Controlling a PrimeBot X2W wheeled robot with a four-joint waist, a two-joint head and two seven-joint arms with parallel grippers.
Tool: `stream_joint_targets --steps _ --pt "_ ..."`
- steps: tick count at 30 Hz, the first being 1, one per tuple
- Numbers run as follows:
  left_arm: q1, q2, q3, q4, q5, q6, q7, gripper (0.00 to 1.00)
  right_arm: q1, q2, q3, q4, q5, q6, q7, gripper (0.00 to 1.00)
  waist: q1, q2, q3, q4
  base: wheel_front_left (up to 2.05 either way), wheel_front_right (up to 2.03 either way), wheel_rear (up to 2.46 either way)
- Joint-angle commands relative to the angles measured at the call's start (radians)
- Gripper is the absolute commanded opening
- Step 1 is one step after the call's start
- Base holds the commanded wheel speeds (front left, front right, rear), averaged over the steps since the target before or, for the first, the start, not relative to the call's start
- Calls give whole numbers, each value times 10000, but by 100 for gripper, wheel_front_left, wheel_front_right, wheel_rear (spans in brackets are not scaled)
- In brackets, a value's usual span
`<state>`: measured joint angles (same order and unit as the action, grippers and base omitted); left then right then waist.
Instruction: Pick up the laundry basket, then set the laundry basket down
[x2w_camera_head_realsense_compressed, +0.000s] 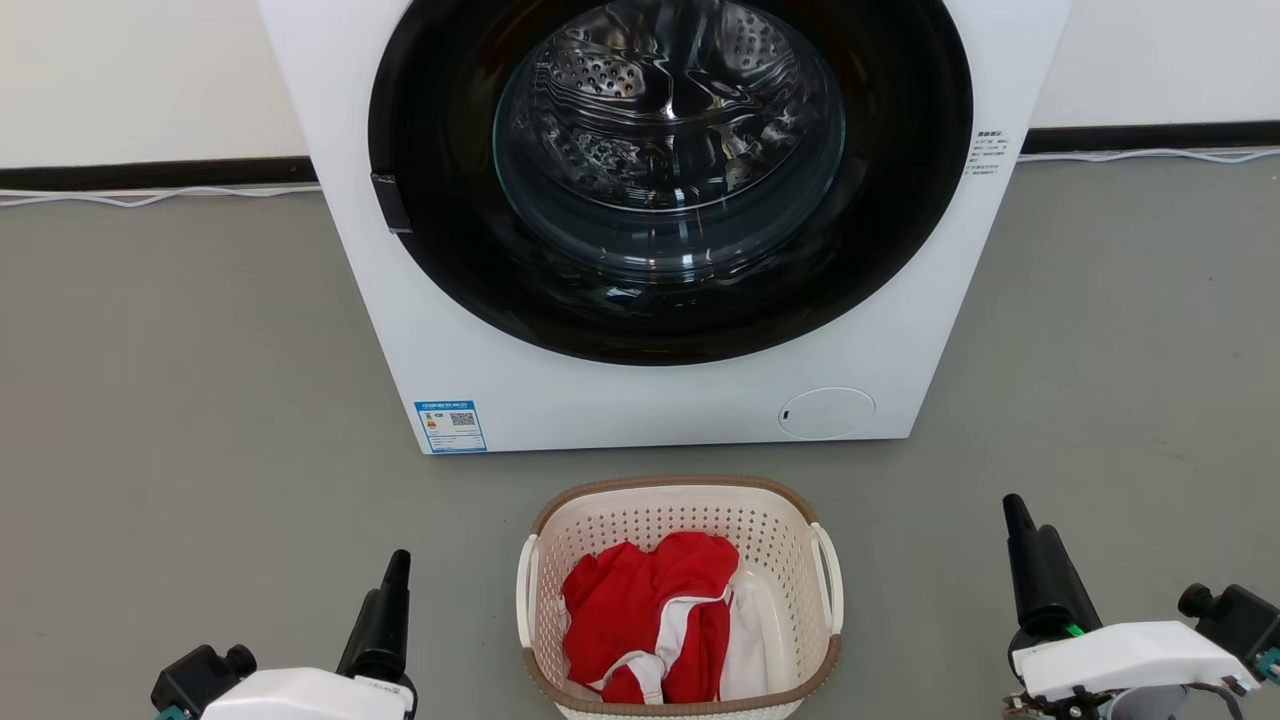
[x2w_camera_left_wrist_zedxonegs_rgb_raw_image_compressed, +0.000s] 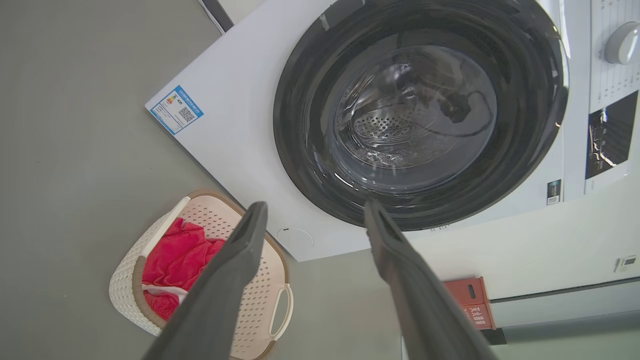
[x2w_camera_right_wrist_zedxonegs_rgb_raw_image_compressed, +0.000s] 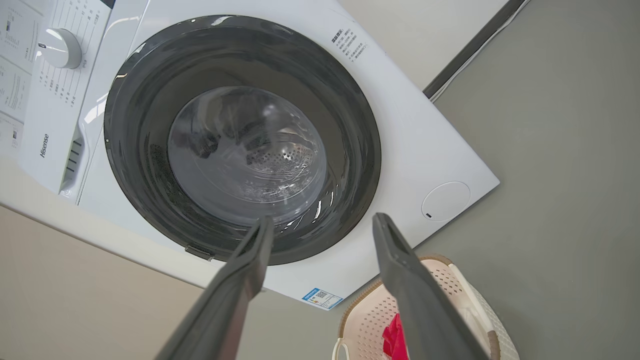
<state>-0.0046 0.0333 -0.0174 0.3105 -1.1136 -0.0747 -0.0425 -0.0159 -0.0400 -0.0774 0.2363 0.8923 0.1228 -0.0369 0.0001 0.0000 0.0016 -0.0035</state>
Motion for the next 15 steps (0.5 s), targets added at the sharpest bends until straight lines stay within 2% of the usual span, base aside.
stream_joint_targets --steps 1,15 --pt "-431 82 70 -237 384 59 -139 100 -129 -80 154 -392 -522 36 -194 100 -1 0 -1 -6 0 0 0" --pt "-439 98 -39 -239 1811 120 -521 100 -58 -70 236 -473 -2277 44 -576 100 -1 0 0 -32 0 0 0"
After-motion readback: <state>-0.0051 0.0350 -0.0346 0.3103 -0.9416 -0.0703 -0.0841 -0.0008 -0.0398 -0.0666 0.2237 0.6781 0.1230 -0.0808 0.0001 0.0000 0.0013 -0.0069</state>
